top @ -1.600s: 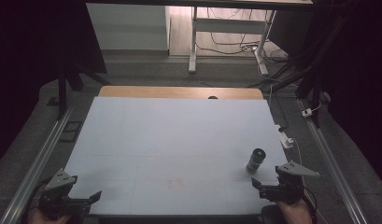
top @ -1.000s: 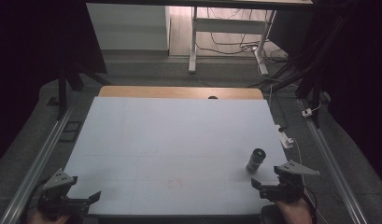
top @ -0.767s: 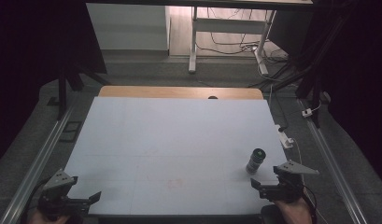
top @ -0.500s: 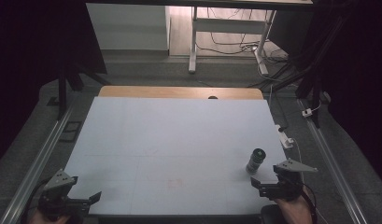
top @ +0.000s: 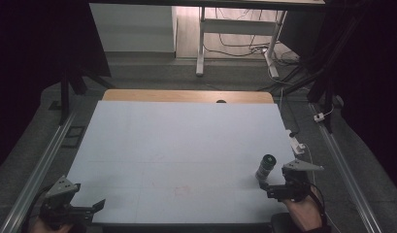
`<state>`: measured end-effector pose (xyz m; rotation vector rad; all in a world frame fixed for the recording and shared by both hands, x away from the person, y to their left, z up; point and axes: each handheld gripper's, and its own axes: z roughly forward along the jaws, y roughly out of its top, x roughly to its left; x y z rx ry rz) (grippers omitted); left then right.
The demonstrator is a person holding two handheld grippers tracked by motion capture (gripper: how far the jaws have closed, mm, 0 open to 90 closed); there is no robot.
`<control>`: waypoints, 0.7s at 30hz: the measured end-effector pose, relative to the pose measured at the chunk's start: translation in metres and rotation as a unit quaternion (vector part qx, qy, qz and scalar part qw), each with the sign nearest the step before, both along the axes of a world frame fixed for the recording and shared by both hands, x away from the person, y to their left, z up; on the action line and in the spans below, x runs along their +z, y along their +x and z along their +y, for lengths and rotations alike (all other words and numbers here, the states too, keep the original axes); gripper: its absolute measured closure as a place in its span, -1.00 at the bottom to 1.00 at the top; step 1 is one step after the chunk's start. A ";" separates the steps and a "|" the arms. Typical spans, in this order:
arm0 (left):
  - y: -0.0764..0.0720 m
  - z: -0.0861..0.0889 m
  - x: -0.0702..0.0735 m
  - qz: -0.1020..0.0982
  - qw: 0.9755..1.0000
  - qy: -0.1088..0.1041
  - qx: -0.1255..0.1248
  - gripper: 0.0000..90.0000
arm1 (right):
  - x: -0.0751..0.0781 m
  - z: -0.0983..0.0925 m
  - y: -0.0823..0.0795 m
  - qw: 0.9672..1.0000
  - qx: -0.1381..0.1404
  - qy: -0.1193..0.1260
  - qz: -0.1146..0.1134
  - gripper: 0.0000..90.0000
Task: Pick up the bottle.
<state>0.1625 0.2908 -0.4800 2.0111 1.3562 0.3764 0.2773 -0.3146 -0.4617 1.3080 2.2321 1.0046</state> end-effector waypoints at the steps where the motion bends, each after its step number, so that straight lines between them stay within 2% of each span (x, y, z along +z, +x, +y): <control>1: 0.000 0.000 0.000 0.000 1.000 0.000 0.000 -1.00 | 0.000 0.000 0.001 1.000 0.000 0.000 0.001 -1.00; 6: 0.000 0.000 0.000 0.001 1.000 0.002 0.000 -1.00 | -0.002 -0.001 0.009 1.000 -0.010 0.002 0.002 -1.00; 9: 0.000 0.000 0.000 0.001 1.000 0.002 0.000 -1.00 | -0.004 0.000 0.013 1.000 -0.011 -0.006 0.002 -1.00; 13: 0.000 0.000 0.000 0.001 1.000 0.003 0.000 -1.00 | -0.006 0.002 0.020 1.000 -0.006 -0.009 -0.002 -1.00; 21: 0.001 -0.001 0.000 0.001 1.000 0.003 0.000 -1.00 | -0.009 0.005 0.031 1.000 0.003 -0.029 0.004 -1.00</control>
